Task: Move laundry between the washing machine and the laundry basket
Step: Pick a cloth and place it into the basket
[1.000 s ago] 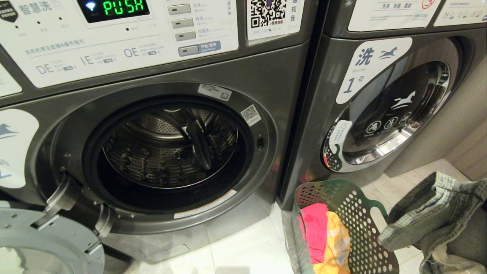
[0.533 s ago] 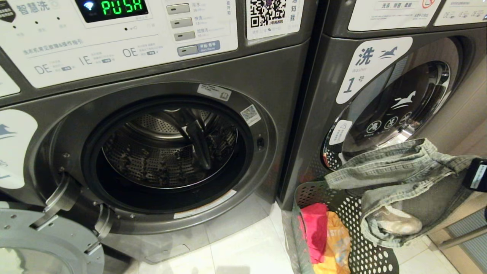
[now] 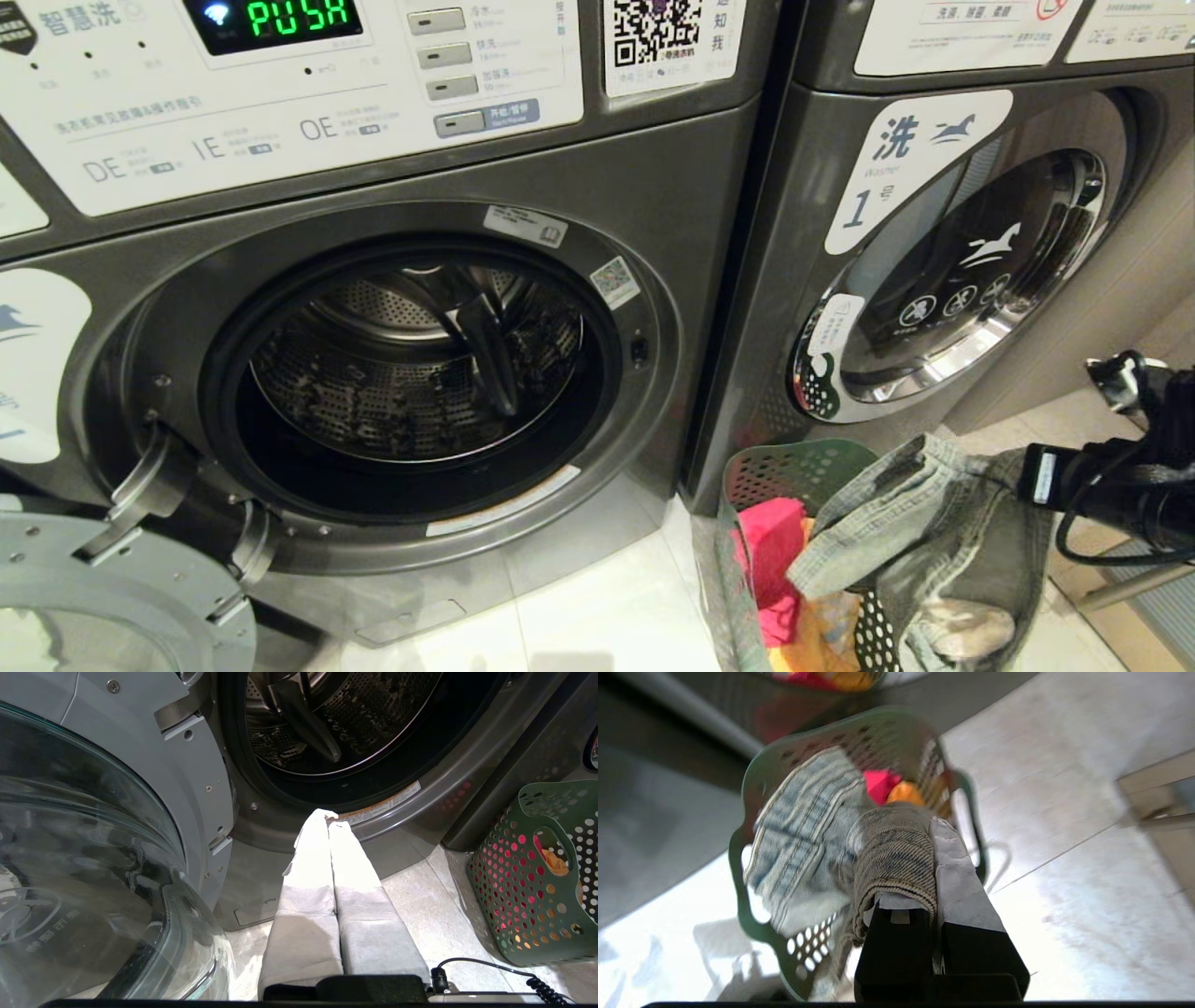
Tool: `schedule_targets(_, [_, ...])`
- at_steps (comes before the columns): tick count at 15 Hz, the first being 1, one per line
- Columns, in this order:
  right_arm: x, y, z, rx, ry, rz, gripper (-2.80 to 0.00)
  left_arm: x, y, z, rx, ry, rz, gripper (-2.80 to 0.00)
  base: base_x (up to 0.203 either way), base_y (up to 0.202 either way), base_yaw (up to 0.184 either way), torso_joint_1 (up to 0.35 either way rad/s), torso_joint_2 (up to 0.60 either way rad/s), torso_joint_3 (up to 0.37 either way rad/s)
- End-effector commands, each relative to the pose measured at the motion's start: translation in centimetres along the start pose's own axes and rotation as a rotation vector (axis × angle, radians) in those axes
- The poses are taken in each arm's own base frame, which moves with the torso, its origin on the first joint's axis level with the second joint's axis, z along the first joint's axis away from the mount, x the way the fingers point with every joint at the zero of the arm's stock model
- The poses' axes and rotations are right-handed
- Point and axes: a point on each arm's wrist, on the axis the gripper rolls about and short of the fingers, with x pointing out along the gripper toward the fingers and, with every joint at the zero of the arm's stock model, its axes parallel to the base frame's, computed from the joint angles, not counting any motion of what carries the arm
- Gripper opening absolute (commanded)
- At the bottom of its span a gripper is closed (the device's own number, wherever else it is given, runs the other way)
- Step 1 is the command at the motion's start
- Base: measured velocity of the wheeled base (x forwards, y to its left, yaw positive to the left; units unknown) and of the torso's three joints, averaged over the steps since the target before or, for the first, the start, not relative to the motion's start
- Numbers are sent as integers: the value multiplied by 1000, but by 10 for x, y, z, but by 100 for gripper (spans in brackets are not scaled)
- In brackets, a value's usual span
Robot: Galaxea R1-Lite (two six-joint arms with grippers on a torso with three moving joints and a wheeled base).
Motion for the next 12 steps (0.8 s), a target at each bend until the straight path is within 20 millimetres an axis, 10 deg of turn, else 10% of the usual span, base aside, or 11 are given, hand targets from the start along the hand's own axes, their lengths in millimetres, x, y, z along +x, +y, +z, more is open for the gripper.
schedule_targets(1, [20, 0, -11, -3, 74, 9, -280, 1, 0, -3, -1, 9, 1, -280, 0, 0, 0, 0, 0, 0])
schedule_targets(10, [66, 2, -11, 69, 94, 38, -280, 1, 0, -3, -1, 9, 1, -280, 0, 0, 0, 0, 0, 0])
schedule_targets(11, [70, 2, -10, 69, 96, 39, 0, 1, 0, -3, -1, 9, 1, -280, 0, 0, 0, 0, 0, 0])
schedule_targets(12, [73, 2, -9, 69, 93, 39, 0, 1, 0, -3, -1, 10, 1, -280, 0, 0, 0, 0, 0, 0])
